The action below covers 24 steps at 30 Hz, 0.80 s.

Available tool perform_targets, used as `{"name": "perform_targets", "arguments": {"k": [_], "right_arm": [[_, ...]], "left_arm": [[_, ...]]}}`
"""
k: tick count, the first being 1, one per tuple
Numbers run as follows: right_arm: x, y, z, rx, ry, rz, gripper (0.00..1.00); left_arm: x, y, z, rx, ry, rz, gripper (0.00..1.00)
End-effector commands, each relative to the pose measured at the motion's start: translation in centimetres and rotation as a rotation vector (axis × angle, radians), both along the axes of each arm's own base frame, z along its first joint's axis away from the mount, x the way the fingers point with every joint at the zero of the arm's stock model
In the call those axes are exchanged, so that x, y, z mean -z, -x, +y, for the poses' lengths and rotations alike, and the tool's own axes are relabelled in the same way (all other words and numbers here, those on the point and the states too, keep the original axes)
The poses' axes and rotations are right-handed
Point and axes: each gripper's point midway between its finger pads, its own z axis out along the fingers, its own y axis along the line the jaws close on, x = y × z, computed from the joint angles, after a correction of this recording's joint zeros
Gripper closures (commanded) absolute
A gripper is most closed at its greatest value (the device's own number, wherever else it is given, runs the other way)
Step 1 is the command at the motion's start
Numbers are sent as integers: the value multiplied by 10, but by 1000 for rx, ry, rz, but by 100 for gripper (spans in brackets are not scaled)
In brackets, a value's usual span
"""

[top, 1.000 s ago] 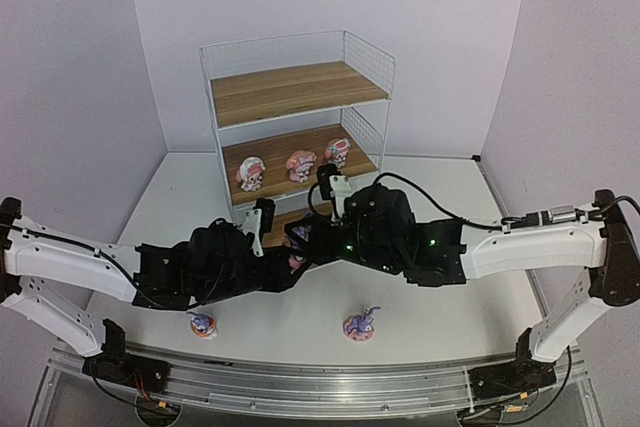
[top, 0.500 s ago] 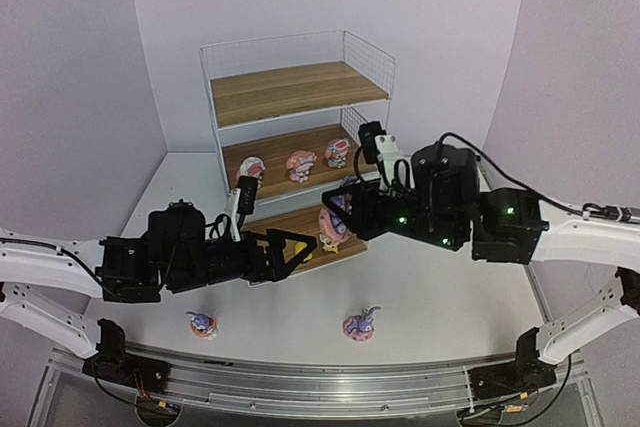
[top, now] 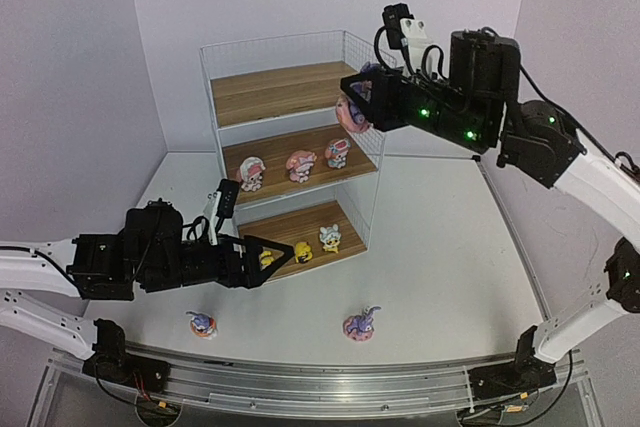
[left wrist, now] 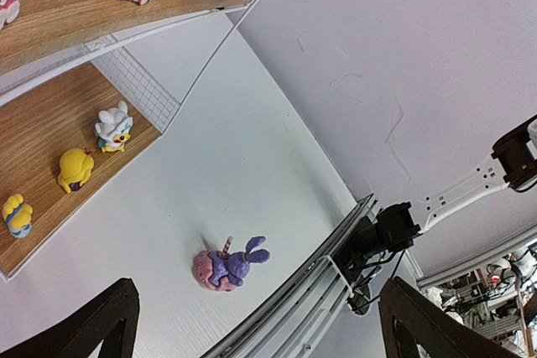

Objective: Place and organize the plastic toys onto the shelf

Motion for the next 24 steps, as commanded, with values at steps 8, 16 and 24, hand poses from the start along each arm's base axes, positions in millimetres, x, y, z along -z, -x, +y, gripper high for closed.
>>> {"name": "perform_targets", "arguments": {"k": [8, 16, 24], "right_arm": [[-38, -50, 14, 136, 106, -166, 100], [-29, -83, 8, 206, 145, -164, 100], [-15, -104, 7, 178, 125, -111, 91]], "left_arm": [[22, -1, 4, -19, -57, 29, 0], [26, 0, 4, -20, -49, 47, 0], [28, -3, 2, -40, -50, 52, 0]]}}
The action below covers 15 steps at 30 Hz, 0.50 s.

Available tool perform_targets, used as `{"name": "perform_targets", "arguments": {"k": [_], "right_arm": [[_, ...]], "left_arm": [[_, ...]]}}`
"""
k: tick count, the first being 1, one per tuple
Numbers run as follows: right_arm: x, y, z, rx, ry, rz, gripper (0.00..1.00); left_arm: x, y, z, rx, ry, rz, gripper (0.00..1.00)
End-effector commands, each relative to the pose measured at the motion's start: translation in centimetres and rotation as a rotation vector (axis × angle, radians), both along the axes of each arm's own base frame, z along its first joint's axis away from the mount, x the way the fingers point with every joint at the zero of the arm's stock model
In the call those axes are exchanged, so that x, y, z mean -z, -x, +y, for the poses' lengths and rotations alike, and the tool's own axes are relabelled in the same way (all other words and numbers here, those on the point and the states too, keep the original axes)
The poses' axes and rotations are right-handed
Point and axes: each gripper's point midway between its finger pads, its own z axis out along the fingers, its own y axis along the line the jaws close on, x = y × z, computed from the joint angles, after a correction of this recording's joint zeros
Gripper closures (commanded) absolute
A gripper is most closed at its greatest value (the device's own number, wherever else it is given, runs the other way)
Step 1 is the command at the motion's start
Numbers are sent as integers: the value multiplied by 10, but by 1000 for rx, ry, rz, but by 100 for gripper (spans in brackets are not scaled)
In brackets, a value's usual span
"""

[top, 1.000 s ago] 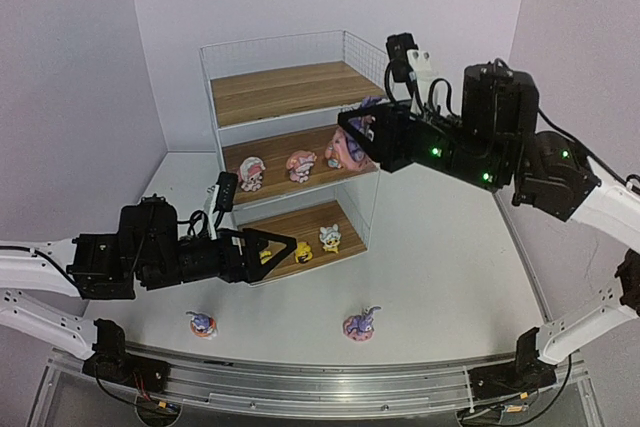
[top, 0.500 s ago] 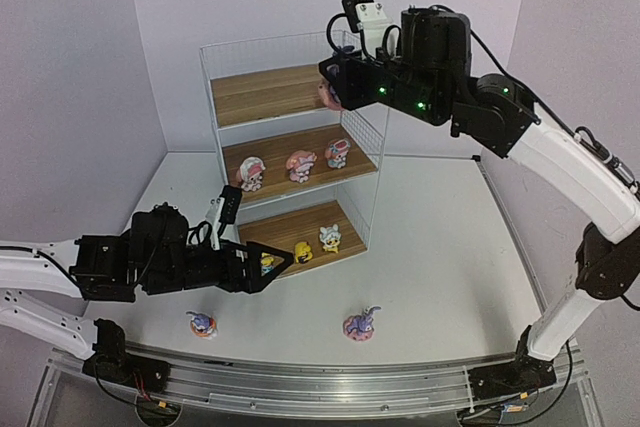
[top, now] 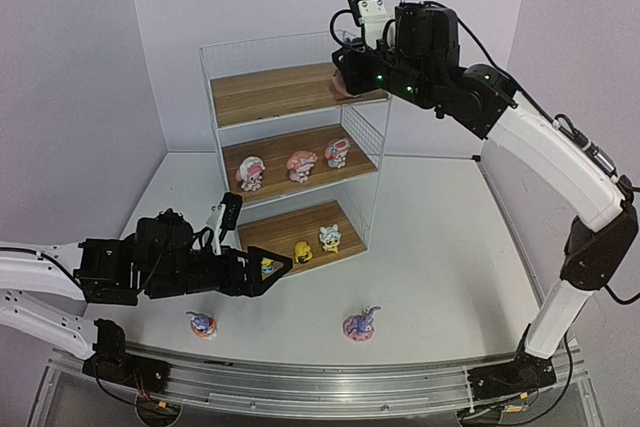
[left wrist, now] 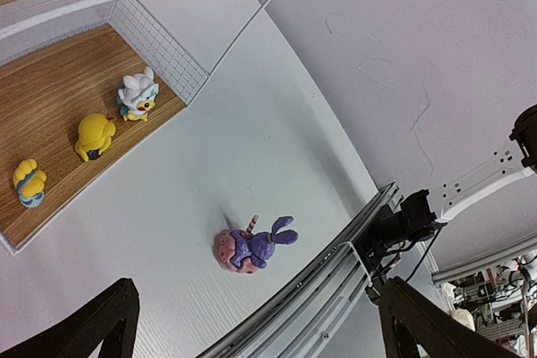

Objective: Place and organize the plastic toys onto the shelf

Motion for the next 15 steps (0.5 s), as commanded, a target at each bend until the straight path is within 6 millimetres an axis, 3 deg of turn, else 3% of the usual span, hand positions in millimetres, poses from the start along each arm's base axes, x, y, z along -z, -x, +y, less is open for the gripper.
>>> {"name": "perform_targets", "arguments": {"k": [1, 4, 9, 15], "right_arm": [[-8, -14, -2, -7, -57, 5, 87], [2, -24, 0, -16, -61, 32, 76], [18, -33, 9, -33, -52, 63, 73], [25, -42, 12, -8, -40, 66, 56]], "left_arm": [[1, -3, -3, -18, 1, -2, 0], [1, -4, -4, -19, 1, -3, 0], [2, -4, -3, -22, 0, -1, 1], [2, -4, -1, -27, 2, 1, 0]]}}
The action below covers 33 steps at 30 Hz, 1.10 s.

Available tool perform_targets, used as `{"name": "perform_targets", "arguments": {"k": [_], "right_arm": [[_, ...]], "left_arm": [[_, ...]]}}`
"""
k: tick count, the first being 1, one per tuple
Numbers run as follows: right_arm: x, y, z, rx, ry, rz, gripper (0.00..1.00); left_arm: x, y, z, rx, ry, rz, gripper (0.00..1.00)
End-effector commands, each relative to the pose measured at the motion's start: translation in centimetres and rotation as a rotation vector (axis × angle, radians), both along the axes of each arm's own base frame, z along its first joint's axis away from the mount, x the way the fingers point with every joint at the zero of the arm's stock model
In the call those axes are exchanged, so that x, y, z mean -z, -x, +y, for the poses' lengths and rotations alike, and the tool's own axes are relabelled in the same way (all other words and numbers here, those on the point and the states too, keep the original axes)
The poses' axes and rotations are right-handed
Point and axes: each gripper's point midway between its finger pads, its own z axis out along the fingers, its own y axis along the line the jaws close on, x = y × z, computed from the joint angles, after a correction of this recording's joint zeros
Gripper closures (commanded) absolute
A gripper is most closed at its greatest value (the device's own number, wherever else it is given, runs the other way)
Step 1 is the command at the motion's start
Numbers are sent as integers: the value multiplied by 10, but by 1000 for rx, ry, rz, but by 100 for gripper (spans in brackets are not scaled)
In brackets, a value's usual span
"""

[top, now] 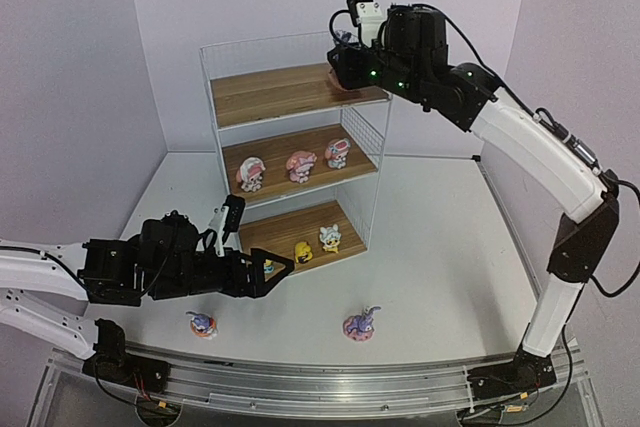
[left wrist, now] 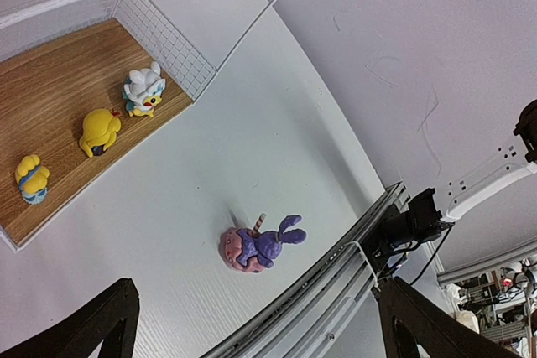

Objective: Place and organize the plastic toys onto the shelf

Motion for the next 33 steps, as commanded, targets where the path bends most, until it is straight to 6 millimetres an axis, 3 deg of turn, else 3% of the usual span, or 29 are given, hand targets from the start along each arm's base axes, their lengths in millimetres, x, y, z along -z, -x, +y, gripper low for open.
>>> {"name": "perform_targets", "arguments": {"k": [1, 9, 18, 25, 28, 33], "right_arm": [[16, -8, 8, 3, 23, 31, 54], [8, -8, 5, 14, 7, 21, 49], [-24, 4, -4, -7, -43, -23, 21], [-59, 31, -16, -81, -115, -57, 12], [-74, 47, -30, -96, -165, -57, 8], [-65, 82, -56, -156, -194, -5, 6]], "left_arm": [[-6, -1, 2, -15, 25, -9, 0], [-6, -1, 6, -21, 31, -7, 0], [-10, 0, 5, -13, 39, -17, 0], [-13, 0, 1, 0, 46, -33, 0], [-12, 0, -1, 6, 46, -34, 0], [-9, 4, -4, 35, 44, -32, 0]]}}
